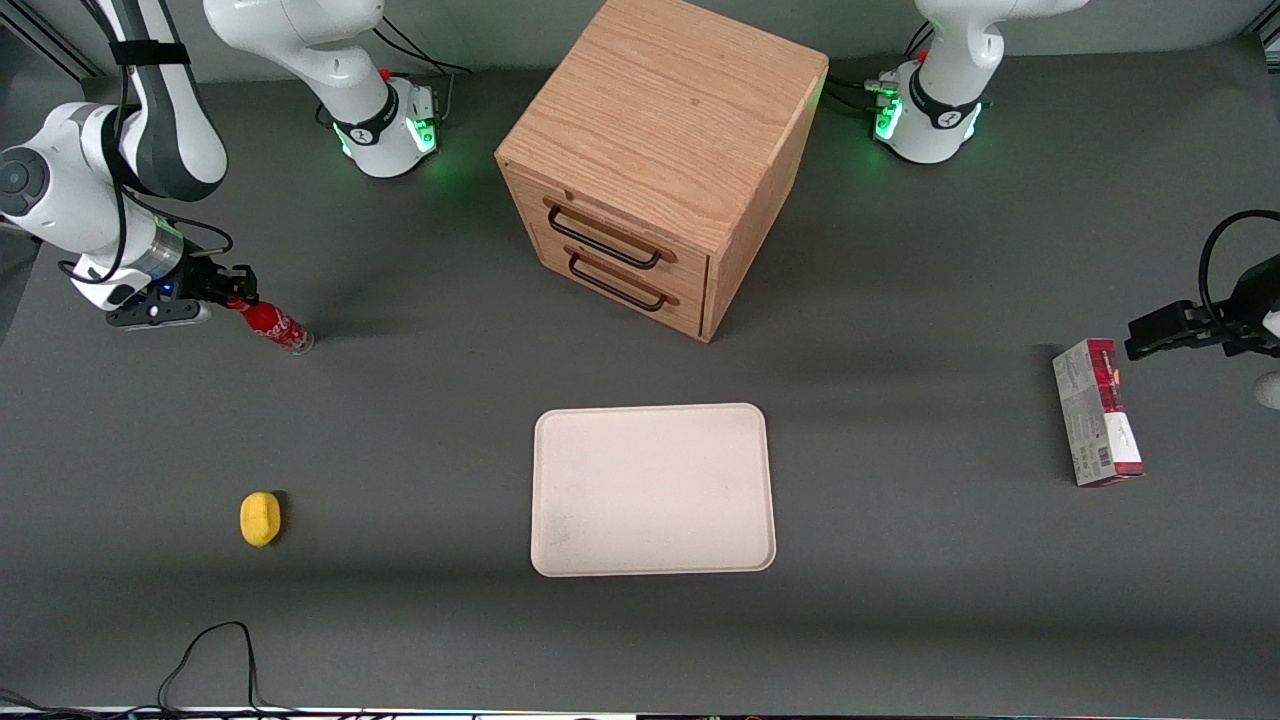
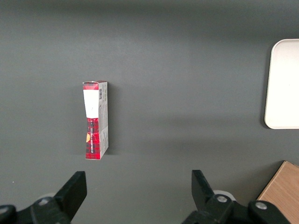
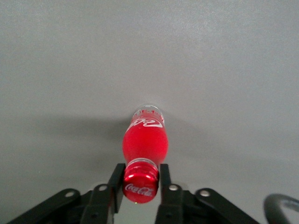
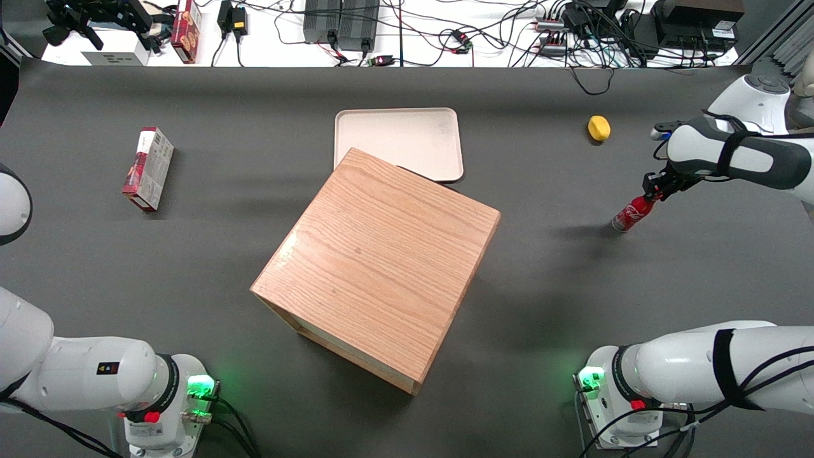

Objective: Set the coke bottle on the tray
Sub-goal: 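Close the right gripper around the bottle's neck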

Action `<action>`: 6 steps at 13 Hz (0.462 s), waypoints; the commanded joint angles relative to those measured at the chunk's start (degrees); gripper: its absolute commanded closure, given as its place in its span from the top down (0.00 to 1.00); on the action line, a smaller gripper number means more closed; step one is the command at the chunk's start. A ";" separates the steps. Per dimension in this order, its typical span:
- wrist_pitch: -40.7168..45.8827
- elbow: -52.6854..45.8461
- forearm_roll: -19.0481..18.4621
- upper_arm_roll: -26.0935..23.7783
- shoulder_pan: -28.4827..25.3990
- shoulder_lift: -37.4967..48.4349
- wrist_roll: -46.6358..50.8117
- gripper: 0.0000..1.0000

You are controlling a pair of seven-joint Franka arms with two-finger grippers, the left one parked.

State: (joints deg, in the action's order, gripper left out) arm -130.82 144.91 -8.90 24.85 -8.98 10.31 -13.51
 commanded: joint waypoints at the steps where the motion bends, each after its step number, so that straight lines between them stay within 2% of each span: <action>1: -1.46 0.72 -1.12 0.73 -0.69 0.06 -0.99 0.00; 5: -0.41 -1.11 -0.68 0.38 -0.69 0.23 0.32 0.00; 6: 2.21 -2.51 -0.59 0.03 -1.13 0.76 0.59 0.00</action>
State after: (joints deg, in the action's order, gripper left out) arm -130.73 144.56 -8.90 24.84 -9.05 10.31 -13.52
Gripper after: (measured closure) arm 0.687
